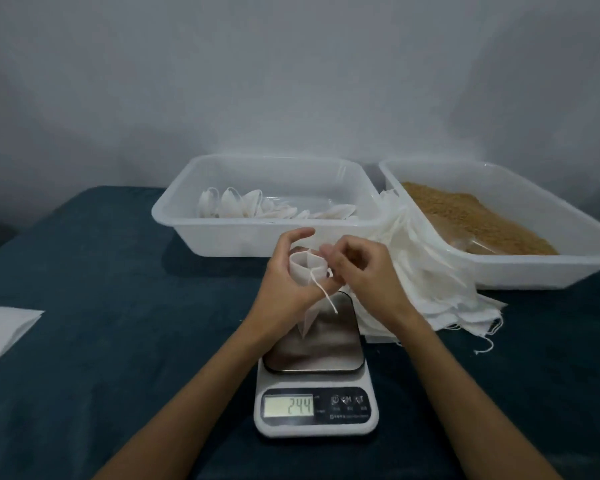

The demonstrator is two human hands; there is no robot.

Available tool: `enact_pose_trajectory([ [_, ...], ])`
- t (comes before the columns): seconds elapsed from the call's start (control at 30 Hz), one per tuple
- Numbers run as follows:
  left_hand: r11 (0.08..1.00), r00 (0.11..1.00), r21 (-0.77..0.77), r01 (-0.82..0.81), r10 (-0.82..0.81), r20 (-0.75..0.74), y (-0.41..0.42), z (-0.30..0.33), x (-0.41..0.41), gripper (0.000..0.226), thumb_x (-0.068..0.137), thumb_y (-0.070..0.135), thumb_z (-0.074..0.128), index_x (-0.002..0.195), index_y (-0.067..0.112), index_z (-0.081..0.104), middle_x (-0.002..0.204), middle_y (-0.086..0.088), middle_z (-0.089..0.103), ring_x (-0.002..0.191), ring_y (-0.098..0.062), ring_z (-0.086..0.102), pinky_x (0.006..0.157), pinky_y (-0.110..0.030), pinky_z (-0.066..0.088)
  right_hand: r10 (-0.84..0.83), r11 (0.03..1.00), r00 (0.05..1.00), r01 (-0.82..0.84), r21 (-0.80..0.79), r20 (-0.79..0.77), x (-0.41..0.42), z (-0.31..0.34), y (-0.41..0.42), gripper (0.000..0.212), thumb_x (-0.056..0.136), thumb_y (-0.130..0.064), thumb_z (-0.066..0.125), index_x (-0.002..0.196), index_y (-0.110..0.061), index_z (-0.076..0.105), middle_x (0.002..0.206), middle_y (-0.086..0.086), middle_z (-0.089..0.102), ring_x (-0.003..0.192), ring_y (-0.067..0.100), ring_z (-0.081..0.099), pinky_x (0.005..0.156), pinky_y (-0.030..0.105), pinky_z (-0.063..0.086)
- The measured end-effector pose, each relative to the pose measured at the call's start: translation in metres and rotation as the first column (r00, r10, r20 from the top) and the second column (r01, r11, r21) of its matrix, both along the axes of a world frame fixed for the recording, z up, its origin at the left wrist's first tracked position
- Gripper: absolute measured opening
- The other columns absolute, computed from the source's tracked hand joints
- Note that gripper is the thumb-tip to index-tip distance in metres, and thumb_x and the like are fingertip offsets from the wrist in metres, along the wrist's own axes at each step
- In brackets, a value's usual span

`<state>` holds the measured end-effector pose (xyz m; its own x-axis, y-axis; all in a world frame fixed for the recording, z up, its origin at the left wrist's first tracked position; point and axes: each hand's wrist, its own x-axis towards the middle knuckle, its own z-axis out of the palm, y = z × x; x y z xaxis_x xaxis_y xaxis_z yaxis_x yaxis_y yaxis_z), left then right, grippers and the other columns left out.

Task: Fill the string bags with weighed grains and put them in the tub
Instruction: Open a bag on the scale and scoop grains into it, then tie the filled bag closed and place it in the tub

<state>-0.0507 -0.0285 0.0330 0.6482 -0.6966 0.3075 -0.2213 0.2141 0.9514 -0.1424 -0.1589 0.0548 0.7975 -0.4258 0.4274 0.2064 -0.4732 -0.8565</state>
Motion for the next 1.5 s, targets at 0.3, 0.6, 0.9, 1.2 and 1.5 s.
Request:
enact_pose_trajectory([
  [0.3, 1.0, 0.997, 0.019, -0.01, 0.008, 0.081, -0.001, -0.003, 0.0, 0.077, 0.074, 0.018, 0.084, 0.14, 0.029, 0.047, 0.11, 0.0, 0.067, 0.095, -0.02, 0.072, 0.083, -0.033, 0.062, 0.08, 0.996, 0.997, -0.08, -0.048, -0.013, -0.01, -0.011, 0.002, 0.033, 0.076, -0.044, 0.081, 0.071, -0.016, 0.064, 0.068, 0.003, 0.06, 0.067, 0.025, 0.055, 0.064, 0.038, 0.047],
  [0.6, 0.998, 0.992, 0.061, -0.027, 0.02, 0.125, -0.002, -0.006, 0.005, 0.053, 0.089, 0.016, 0.082, 0.133, 0.028, 0.056, 0.103, 0.001, 0.076, 0.098, -0.018, 0.074, 0.087, -0.034, 0.06, 0.07, 0.993, 0.996, -0.075, 0.091, 0.058, -0.007, -0.014, -0.011, 0.012, 0.097, -0.006, 0.064, 0.097, -0.009, 0.075, 0.071, 0.009, 0.069, 0.061, 0.019, 0.063, 0.065, 0.029, 0.052],
  [0.9, 0.986, 0.963, 0.075, -0.151, 0.13, 0.236, 0.002, -0.002, 0.011, 0.009, 0.096, 0.02, 0.076, 0.099, 0.012, 0.078, 0.083, -0.005, 0.074, 0.081, -0.03, 0.068, 0.073, -0.048, 0.056, 0.062, 0.983, 0.997, -0.069, 0.171, 0.041, -0.004, -0.018, -0.017, 0.023, 0.089, -0.005, 0.075, 0.11, -0.011, 0.07, 0.079, 0.008, 0.072, 0.065, 0.026, 0.069, 0.071, 0.031, 0.057],
  [1.2, 0.986, 0.953, 0.059, -0.156, 0.134, 0.272, 0.001, -0.003, 0.017, 0.006, 0.093, 0.011, 0.076, 0.088, 0.01, 0.074, 0.074, -0.002, 0.066, 0.069, -0.018, 0.058, 0.062, -0.036, 0.048, 0.062, 0.946, 0.996, -0.079, 0.316, 0.065, -0.011, -0.012, -0.024, 0.014, 0.096, -0.014, 0.064, 0.086, -0.009, 0.072, 0.081, 0.004, 0.071, 0.059, 0.017, 0.061, 0.072, 0.038, 0.06],
  [1.5, 0.98, 0.961, 0.172, 0.098, -0.138, 0.241, 0.002, -0.002, 0.01, 0.035, 0.087, 0.036, 0.082, 0.071, 0.009, 0.067, 0.061, 0.003, 0.046, 0.058, -0.009, 0.042, 0.054, -0.023, 0.032, 0.095, 0.36, 0.923, -0.381, 0.852, 0.372, -0.013, 0.001, -0.031, 0.012, 0.089, 0.002, 0.048, 0.092, -0.01, 0.051, 0.064, -0.003, 0.042, 0.048, 0.004, 0.039, 0.06, 0.019, 0.053],
])
